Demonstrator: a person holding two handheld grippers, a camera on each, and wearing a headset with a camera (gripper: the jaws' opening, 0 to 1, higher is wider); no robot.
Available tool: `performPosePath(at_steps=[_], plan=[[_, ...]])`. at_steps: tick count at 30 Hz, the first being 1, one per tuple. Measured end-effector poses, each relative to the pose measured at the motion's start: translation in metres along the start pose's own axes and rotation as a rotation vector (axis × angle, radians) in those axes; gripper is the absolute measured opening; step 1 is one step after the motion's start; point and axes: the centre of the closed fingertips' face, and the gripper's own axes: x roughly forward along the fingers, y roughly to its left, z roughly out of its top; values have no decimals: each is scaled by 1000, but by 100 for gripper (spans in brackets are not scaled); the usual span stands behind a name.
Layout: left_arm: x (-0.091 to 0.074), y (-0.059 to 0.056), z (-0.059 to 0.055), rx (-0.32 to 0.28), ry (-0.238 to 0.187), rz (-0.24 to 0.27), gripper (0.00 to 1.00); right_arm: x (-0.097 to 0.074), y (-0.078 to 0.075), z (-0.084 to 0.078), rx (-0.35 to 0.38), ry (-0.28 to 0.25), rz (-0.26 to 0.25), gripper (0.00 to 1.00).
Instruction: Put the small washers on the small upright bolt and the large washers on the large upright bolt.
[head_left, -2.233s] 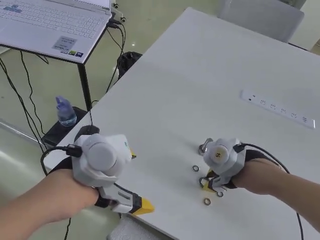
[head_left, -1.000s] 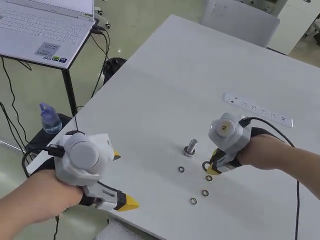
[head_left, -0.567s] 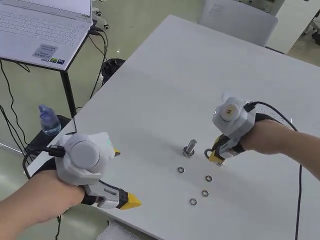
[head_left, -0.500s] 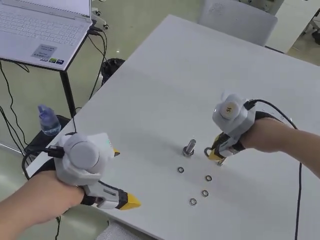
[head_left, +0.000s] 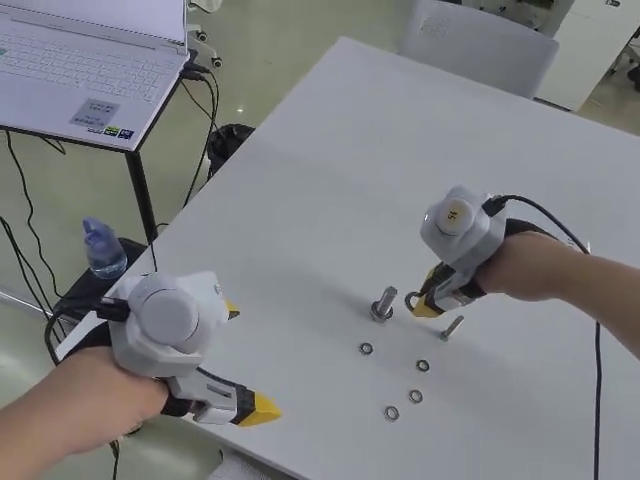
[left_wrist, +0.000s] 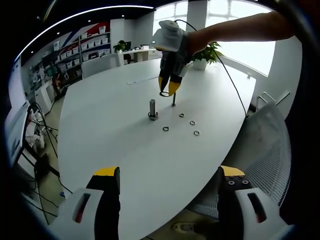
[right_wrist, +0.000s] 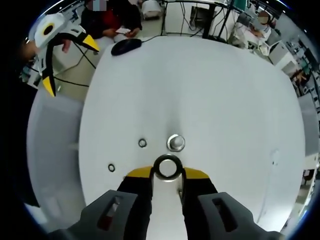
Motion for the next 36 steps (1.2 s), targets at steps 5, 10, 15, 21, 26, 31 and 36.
performPosePath(at_steps=[5,10,15,21,26,31,36], plan=[[1,-1,0,2,2,-4,80,1,0,9,-6,-2,-1,21],[2,-1,-2,-4,4,-9,79,4,-1,16,-17,3,-1,21],[2,1,-2,-14,-1,-12,79,8,-2,21,-34,23,1,21],[2,3,-5,-17,6,-12,79,14,-3,27,-57,35,4,21],[2,4,-7,-23,10,-14,78,20,-6,26,-58,50,13,21],[2,5,-8,-31,10,-16,78,22,-8,24,-65,66,16,21],[3,7,-9,-33,15,-17,78,26,-9,25,-62,63,26,21]])
